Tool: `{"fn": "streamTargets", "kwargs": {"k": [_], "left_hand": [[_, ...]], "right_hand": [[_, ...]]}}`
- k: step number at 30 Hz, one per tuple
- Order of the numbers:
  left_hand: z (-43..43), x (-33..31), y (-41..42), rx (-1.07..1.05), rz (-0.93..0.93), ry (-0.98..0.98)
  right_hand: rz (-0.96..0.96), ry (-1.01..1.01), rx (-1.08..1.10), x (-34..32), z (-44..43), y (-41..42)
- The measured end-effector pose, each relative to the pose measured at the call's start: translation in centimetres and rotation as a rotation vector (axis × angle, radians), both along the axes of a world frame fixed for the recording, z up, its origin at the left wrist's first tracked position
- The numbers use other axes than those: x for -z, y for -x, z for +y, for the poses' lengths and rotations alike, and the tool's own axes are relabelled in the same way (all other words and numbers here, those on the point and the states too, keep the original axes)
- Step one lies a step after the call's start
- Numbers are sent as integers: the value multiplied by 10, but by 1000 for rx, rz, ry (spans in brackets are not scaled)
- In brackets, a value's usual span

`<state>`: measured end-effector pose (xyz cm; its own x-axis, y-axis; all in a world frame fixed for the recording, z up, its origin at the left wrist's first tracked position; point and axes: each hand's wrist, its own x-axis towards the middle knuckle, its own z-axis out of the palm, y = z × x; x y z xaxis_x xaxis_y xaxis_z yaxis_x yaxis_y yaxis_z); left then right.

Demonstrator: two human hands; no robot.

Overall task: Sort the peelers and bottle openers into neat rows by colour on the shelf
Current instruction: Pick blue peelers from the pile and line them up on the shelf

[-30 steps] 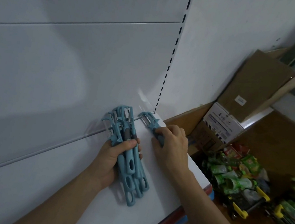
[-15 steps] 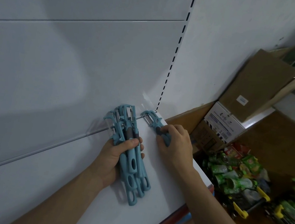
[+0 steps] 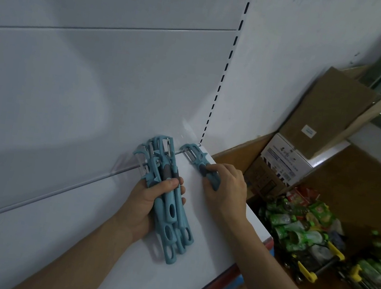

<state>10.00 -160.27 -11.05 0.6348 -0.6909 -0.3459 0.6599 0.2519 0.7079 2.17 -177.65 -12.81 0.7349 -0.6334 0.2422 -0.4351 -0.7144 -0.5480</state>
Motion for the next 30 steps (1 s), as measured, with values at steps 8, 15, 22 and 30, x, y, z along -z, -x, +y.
{"fn": "streamTargets", "kwargs": {"k": [8, 15, 22, 30], "left_hand": [[-1, -4, 3, -48, -11, -21], [-2, -10, 5, -69, -46, -69], [1, -9, 4, -51, -59, -52], [1, -9, 4, -29, -48, -29]], "right_hand": [[-230, -181, -210, -43, 37, 17], [-161, -735, -213, -47, 44, 22], [-240, -489, -43, -42, 30, 31], [-88, 55, -88, -18, 6, 5]]}}
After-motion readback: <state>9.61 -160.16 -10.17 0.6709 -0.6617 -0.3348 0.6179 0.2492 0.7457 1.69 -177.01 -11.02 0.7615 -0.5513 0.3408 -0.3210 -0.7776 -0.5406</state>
